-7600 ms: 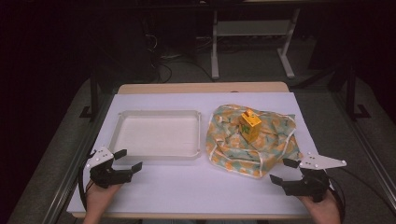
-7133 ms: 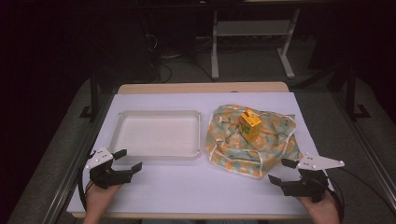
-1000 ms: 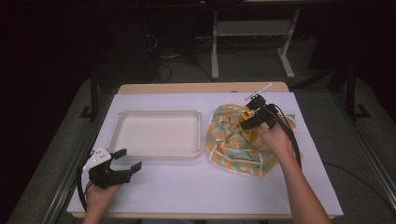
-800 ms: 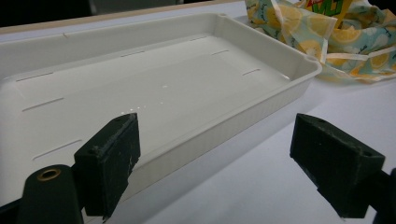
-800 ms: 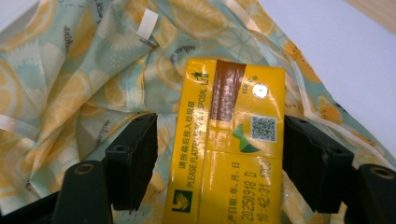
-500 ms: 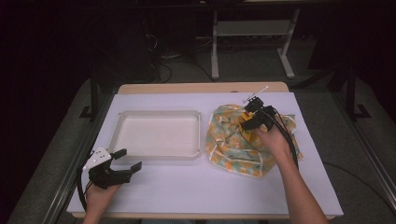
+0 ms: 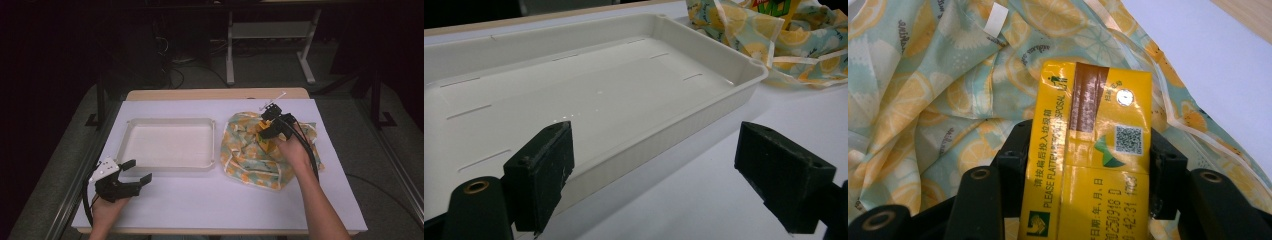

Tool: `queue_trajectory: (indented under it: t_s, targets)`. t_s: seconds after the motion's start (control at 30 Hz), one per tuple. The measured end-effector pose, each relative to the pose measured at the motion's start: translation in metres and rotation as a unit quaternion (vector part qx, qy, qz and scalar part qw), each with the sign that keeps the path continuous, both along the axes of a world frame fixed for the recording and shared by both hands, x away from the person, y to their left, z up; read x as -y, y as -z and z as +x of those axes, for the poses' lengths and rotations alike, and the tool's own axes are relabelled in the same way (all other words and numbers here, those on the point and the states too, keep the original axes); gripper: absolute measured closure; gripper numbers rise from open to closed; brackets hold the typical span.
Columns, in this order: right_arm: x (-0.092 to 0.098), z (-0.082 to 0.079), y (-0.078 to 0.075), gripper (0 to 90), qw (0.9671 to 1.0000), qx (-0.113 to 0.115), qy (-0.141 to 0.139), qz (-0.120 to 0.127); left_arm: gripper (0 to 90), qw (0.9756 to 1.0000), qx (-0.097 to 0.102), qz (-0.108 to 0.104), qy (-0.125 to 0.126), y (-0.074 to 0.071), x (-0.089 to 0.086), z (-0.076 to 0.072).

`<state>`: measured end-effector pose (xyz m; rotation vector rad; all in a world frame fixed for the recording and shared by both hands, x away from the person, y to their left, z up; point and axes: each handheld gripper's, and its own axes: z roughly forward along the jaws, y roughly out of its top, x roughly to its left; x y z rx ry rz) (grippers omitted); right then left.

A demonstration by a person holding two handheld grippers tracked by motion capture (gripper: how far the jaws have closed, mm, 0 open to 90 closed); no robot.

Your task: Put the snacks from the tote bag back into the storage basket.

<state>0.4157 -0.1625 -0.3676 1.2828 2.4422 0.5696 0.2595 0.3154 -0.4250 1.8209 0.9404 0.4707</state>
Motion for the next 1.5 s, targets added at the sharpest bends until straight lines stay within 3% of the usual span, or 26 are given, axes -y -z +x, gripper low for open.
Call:
queue_trajectory:
  t_s: [1.17, 1.5]
  targets:
    - [0.0021, 0.0005, -0.0012, 48.8, 1.0000, 0.000, -0.007, 0.006, 15.7, 1.0000, 0.000, 0.002, -0.001, 0.0003, -0.0008, 0.0006]
    - [0.0088, -0.0010, -0.0084, 49.2, 0.9998, 0.003, -0.013, 0.015, 15.7, 1.0000, -0.002, 0.000, -0.001, 0.0004, 0.0004, 0.0002]
